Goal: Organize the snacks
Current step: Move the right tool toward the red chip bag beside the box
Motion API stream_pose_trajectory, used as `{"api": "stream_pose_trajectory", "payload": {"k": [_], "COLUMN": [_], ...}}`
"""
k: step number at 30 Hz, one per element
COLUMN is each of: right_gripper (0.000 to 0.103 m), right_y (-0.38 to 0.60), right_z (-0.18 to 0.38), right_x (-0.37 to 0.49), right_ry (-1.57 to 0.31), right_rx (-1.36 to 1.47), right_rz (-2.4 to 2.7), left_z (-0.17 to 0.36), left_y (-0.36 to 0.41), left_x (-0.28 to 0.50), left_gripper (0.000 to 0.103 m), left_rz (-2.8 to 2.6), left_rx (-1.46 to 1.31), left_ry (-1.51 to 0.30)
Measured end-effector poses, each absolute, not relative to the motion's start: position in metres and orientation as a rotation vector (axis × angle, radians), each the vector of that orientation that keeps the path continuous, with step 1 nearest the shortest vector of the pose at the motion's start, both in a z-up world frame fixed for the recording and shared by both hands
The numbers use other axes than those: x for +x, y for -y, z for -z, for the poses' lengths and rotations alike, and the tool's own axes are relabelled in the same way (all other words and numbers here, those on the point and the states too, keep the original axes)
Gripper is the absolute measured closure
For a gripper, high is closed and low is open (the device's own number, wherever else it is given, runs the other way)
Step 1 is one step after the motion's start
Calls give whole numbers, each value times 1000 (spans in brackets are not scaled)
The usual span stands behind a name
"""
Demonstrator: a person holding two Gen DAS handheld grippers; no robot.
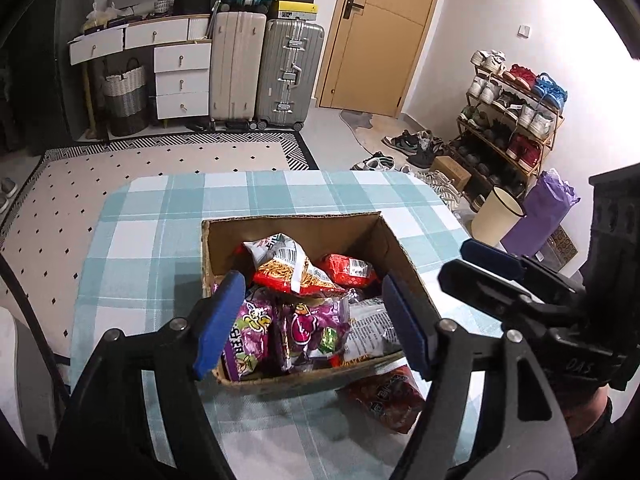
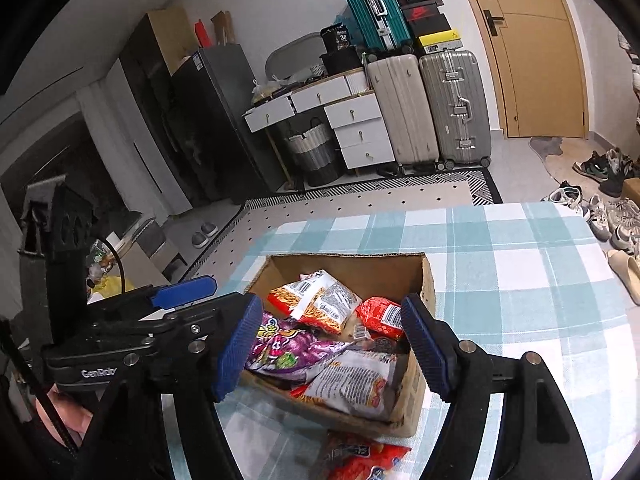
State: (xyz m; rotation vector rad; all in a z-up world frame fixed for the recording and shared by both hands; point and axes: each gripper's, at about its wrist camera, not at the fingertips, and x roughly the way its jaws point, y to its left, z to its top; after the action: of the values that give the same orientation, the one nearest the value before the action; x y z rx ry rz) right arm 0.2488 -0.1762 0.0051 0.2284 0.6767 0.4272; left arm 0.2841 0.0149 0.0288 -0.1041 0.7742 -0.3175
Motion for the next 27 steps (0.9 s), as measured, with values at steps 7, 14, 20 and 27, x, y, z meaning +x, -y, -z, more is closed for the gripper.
{"api": "stream_pose_trajectory", "payload": {"k": [7,14,20,27], "right_gripper": [30,30,30,21], "right_y": [177,175,170,166], "right_z": [-19,-27,-22,-3], "right_x": [222,186,154,127], "right_ry": [-653,-635,-649,-682], "right_rx": [213,193,180,177], "right_rz": [-416,-408,-416,-410], "left_z": [-41,-45,-38,-21], "left_y": [-20,-27,-35,-39], "left_x": [254,217,187,163], "left_gripper": [33,24,21,16], "left_rz": [307,277,254,229], "left_rx": [-94,-80,-83,-84], "left_ry": [-756,-737,-743,-758]}}
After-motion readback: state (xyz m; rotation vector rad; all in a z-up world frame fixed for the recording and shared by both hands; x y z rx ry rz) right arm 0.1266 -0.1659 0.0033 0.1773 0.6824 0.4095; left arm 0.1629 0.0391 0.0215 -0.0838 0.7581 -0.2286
